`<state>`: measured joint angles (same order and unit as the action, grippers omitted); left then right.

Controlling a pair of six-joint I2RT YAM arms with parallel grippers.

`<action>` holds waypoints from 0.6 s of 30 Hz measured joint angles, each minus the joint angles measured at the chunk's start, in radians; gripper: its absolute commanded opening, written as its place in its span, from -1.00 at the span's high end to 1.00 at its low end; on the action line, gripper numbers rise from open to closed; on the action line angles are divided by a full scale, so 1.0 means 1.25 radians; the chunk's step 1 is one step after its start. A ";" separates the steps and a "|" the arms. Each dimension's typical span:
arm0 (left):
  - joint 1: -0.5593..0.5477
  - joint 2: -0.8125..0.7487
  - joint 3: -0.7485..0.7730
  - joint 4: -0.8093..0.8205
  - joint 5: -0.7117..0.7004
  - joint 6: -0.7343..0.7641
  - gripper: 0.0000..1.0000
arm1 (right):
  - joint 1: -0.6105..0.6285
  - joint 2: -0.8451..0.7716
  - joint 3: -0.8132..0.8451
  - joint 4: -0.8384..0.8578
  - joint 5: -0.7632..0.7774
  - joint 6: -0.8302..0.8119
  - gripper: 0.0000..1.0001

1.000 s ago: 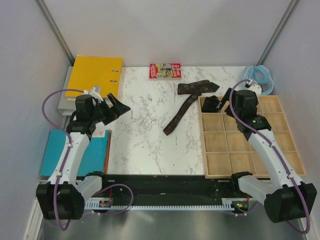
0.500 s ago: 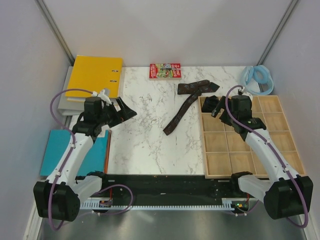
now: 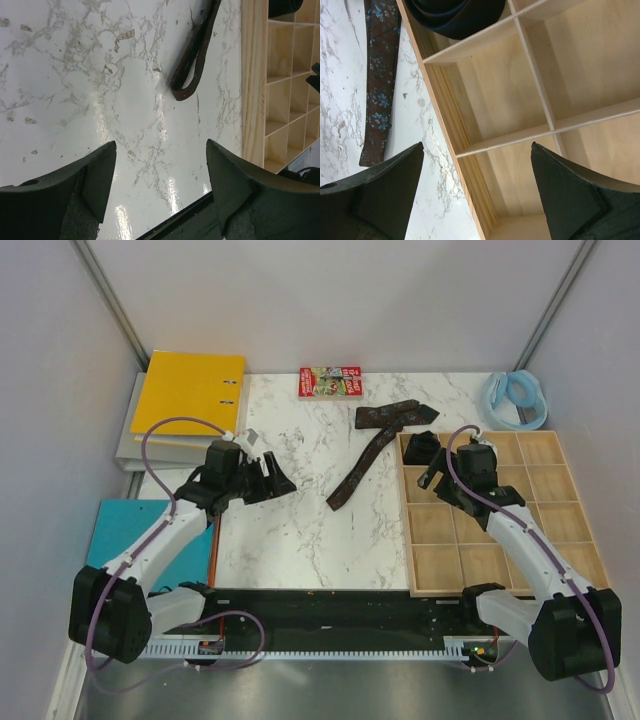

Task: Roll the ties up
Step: Flatten out the tie at the center of the board.

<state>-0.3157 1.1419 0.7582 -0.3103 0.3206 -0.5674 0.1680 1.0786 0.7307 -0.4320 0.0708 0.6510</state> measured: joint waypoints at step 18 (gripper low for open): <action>-0.165 0.254 -0.084 0.329 -0.053 -0.019 -0.18 | 0.103 -0.017 -0.051 0.023 -0.002 0.040 -0.88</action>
<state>-0.5224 1.4590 0.6537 0.1005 0.2539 -0.5911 0.2962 1.0576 0.6674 -0.4038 0.0685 0.7006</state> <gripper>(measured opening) 0.657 0.946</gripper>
